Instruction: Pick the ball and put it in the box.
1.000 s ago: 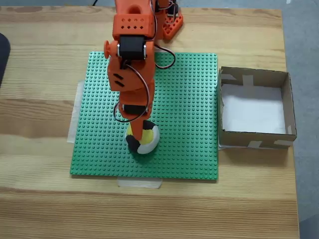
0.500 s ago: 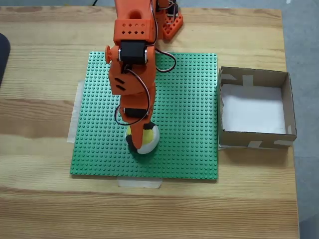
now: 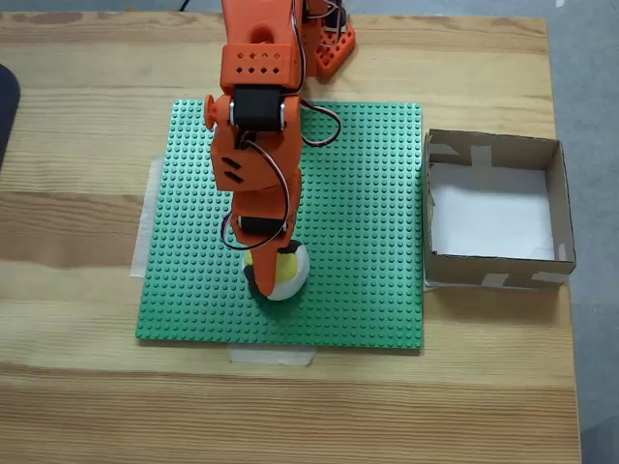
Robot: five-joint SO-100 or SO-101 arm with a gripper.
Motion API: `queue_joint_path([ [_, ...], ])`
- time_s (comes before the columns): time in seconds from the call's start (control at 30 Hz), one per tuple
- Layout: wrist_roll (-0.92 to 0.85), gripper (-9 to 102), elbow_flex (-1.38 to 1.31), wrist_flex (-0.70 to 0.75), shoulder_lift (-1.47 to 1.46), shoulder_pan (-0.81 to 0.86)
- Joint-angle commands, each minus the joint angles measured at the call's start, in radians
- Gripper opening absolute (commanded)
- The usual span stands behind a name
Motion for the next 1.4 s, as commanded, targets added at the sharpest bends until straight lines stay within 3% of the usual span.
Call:
queue_joint_path([
  [0.0, 0.009, 33, -0.006, -0.015, 0.006, 0.006],
  [1.37, -0.026, 13, 0.153, -0.216, 0.097, 0.025],
])
